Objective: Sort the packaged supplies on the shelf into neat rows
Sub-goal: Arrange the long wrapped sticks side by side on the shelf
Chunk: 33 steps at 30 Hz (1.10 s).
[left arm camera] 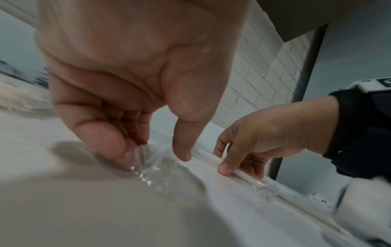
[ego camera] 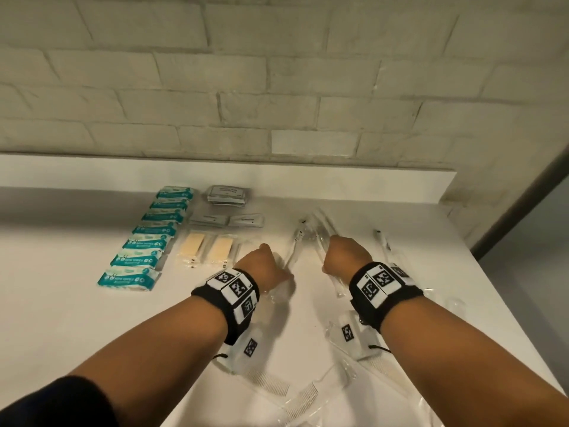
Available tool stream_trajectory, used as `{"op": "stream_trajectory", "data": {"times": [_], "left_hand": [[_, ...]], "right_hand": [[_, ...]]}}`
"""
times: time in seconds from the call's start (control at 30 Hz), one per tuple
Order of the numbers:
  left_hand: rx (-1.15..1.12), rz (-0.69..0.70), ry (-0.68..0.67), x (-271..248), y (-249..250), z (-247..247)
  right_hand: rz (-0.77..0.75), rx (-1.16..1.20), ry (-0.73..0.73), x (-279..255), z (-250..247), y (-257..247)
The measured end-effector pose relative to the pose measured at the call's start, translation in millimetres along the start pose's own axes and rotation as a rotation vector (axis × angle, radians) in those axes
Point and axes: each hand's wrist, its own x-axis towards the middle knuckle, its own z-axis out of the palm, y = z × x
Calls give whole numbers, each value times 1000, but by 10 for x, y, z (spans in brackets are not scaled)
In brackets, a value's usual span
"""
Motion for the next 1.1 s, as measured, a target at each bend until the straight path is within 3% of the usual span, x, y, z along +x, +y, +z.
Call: {"op": "stream_trajectory", "data": {"times": [0.13,0.23,0.3,0.43,0.57,0.7,1.1], "left_hand": [[179,13,-14,-87,-3,-20],[141,13,115,-136,-8,-38],[148,86,179,-182,20,-44],[239,333,97,-298,122,28],[235,309,175,-315,52,100],[266,244,43,-346,25,92],[253,360,120,31,78,-57]], "right_hand": [[9,104,46,-47,1,5],[-3,147,5,-134,-5,-25],[-39,137,-31,-205,16,-19],[-108,114,-22,-290,63,33],[-140,11,-10,-334,111,32],[-187,-87,-21,-381,216,-9],[-139,-64,-32,82,201,-385]]}}
